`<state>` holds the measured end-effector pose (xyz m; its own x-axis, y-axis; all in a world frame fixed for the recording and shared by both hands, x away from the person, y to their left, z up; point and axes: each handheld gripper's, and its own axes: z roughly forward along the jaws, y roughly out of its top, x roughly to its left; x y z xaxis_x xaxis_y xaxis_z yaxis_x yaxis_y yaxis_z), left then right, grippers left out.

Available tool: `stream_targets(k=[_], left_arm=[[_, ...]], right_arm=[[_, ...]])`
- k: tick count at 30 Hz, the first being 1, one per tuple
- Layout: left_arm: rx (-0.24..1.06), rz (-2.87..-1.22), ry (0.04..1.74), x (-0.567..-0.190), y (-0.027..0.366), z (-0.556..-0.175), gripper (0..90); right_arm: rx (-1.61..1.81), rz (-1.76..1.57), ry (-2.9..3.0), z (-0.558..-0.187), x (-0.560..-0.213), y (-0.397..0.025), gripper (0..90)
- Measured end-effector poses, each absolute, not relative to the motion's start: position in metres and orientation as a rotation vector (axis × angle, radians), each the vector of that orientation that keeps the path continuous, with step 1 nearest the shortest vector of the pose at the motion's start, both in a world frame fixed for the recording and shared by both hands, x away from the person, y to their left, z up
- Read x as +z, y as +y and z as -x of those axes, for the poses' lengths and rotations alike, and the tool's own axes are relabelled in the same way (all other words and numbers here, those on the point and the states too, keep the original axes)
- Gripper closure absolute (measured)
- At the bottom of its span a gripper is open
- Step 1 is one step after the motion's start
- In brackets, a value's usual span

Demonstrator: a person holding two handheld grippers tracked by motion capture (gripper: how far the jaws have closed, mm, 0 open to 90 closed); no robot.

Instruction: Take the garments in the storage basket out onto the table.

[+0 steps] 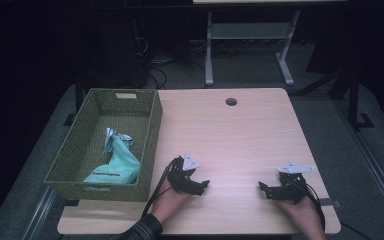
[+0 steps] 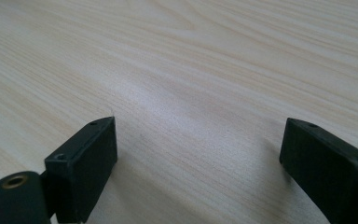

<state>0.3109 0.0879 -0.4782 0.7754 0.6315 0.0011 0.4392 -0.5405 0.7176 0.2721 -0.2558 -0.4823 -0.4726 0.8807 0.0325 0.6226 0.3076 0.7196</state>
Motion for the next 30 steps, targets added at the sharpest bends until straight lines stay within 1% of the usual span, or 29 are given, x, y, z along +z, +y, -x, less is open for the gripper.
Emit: stream_targets(k=[20,26,30], left_arm=[[0.32,-2.241,0.786,-0.477,0.09,-0.313,13.0],[0.291,-2.217,0.792,-0.467,0.097,-0.316,13.1],[0.283,-2.231,0.795,-0.465,0.099,-0.315,13.2]], right_arm=[[0.962,-1.34,2.22,-0.272,-0.483,-0.255,8.7],[0.967,-1.343,2.22,-0.272,-0.483,-0.256,8.5],[0.969,-1.34,2.22,-0.273,-0.483,-0.256,8.5]])
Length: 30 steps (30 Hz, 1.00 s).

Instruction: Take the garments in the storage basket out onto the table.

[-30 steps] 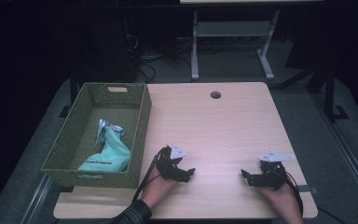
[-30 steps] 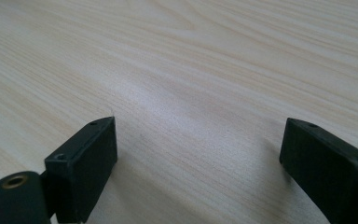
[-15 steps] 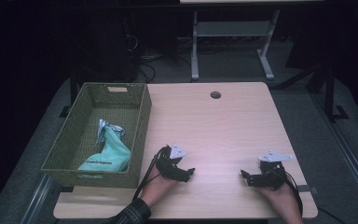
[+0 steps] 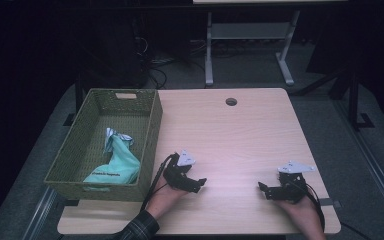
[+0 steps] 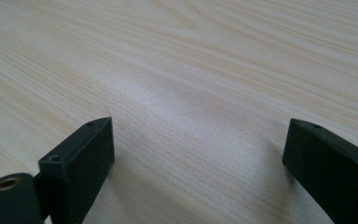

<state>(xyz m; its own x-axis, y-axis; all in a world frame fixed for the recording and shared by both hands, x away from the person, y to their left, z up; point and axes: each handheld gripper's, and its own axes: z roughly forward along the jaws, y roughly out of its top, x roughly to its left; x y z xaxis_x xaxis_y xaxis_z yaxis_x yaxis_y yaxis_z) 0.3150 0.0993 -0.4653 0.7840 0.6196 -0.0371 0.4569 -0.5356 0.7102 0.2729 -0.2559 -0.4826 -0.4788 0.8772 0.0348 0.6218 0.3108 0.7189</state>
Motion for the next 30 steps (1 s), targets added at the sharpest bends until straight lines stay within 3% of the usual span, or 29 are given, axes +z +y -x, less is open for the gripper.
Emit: stream_targets(k=[30], left_arm=[[0.287,-2.21,0.826,-0.449,0.115,-0.318,13.2]], right_arm=[[0.976,-1.345,2.221,-0.273,-0.482,-0.257,8.4]])
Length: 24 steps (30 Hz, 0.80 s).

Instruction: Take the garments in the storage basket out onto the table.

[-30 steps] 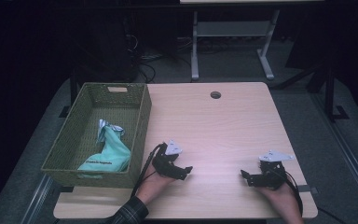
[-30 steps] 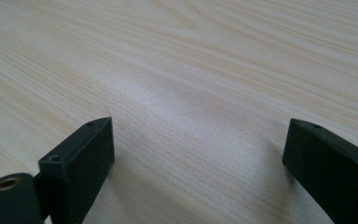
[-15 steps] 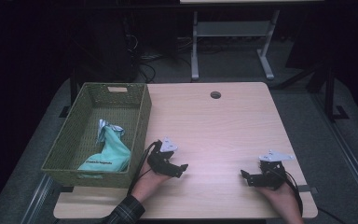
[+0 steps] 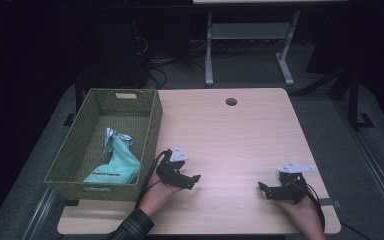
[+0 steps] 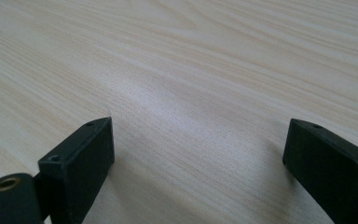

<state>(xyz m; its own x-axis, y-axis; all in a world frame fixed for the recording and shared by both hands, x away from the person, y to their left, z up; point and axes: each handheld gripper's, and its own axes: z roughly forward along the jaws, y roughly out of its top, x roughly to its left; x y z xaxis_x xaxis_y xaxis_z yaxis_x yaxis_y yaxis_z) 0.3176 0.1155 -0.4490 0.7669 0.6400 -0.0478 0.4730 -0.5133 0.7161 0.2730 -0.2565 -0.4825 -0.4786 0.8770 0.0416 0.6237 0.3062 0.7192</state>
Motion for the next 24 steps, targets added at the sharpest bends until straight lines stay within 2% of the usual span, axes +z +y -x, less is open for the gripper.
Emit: stream_targets(k=[24], left_arm=[[0.285,-2.202,0.815,-0.438,0.117,-0.319,13.3]], right_arm=[[0.968,-1.341,2.222,-0.273,-0.482,-0.256,8.5]])
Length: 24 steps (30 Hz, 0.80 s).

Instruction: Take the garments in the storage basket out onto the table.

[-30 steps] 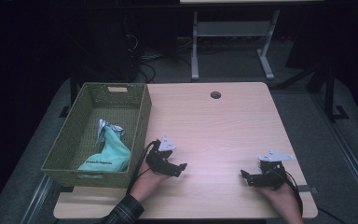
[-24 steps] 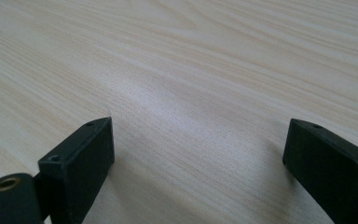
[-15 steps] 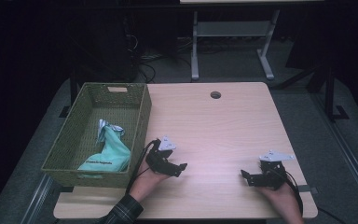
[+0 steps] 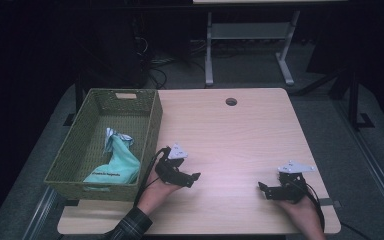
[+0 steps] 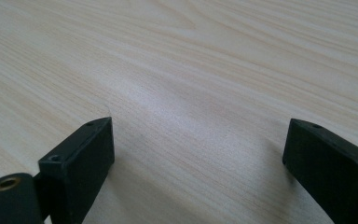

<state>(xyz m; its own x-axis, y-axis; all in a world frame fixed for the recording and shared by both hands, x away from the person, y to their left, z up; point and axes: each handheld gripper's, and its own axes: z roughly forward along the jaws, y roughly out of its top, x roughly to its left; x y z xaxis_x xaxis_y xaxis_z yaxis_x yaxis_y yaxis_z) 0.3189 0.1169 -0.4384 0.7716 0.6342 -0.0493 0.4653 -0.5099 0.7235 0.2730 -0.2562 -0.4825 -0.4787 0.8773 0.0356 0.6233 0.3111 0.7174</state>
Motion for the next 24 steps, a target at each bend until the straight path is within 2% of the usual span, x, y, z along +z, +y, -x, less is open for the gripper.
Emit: stream_targets(k=[15,24], left_arm=[[0.276,-2.189,0.819,-0.432,0.118,-0.32,13.3],[0.261,-2.185,0.813,-0.426,0.118,-0.321,13.4]], right_arm=[[0.957,-1.37,2.196,-0.273,-0.483,-0.257,8.4],[0.943,-1.36,2.211,-0.275,-0.483,-0.255,5.3]])
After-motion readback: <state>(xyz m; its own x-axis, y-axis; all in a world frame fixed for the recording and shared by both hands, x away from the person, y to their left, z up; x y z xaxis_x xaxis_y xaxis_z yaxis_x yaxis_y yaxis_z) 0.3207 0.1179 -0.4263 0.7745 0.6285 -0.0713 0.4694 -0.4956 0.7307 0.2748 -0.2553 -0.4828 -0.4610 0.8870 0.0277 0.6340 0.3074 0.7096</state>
